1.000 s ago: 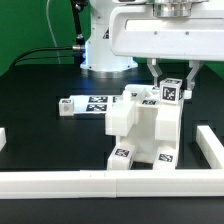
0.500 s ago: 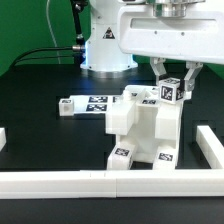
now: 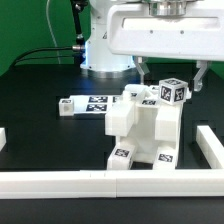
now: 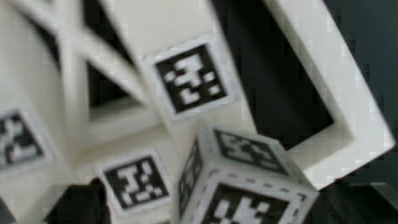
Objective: Assemble chair
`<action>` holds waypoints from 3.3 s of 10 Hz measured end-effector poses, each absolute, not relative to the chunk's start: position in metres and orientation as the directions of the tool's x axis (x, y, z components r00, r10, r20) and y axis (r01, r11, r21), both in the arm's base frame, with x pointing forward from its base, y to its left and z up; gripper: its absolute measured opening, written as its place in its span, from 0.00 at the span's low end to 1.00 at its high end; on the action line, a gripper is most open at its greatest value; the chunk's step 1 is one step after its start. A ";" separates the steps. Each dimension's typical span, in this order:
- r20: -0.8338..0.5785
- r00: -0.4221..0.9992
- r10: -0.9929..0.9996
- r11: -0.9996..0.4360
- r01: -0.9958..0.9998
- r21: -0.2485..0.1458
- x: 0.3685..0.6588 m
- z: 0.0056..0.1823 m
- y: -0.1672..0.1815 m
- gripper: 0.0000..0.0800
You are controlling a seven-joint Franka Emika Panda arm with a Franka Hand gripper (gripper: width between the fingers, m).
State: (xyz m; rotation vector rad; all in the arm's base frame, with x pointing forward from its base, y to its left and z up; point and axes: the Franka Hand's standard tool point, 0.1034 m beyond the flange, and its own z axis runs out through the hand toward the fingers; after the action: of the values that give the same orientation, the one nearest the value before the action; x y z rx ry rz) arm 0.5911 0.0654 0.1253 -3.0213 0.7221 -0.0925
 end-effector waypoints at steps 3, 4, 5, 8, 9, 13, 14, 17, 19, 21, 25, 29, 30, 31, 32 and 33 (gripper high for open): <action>0.064 0.987 -0.145 -0.989 -0.144 -0.016 0.591 0.125 0.069 0.81; 0.065 0.995 -0.070 -0.998 -0.070 -0.009 0.591 0.125 0.068 0.81; 0.065 0.998 0.012 -1.000 0.012 0.004 0.591 0.125 0.067 0.81; 0.069 0.986 0.152 -0.988 0.150 0.041 0.597 0.127 0.066 0.81; 0.068 0.985 0.157 -0.987 0.154 0.043 0.597 0.127 0.066 0.67; 0.075 0.995 -0.061 -0.998 -0.063 0.025 0.597 0.127 0.066 0.35; 0.077 0.989 -0.129 -0.991 -0.131 0.019 0.597 0.127 0.066 0.35; 0.078 0.950 -0.302 -0.953 -0.304 0.006 0.597 0.127 0.066 0.35; 0.077 0.915 -0.397 -0.917 -0.398 -0.004 0.597 0.127 0.067 0.35; 0.077 0.918 -0.388 -0.921 -0.389 -0.003 0.597 0.126 0.067 0.38; 0.074 0.986 -0.152 -0.988 -0.155 0.026 0.596 0.124 0.067 0.75; 0.071 0.987 0.143 -0.988 0.139 0.067 0.596 0.121 0.069 0.81; 0.066 0.975 0.213 -0.976 0.208 0.072 0.596 0.121 0.069 0.81; 0.057 0.960 0.274 -0.960 0.270 0.071 0.593 0.119 0.069 0.81; 0.055 0.961 0.271 -0.961 0.267 0.071 0.593 0.118 0.067 0.81; 0.056 0.964 0.260 -0.964 0.256 0.071 0.593 0.118 0.067 0.81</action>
Offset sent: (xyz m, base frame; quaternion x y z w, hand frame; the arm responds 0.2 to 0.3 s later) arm 0.0000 0.0000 0.0000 0.0000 0.0000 -0.1938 0.9810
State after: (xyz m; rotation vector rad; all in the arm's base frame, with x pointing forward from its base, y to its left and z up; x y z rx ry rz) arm 0.5930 0.0674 0.1184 -3.1757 -0.4177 -0.1035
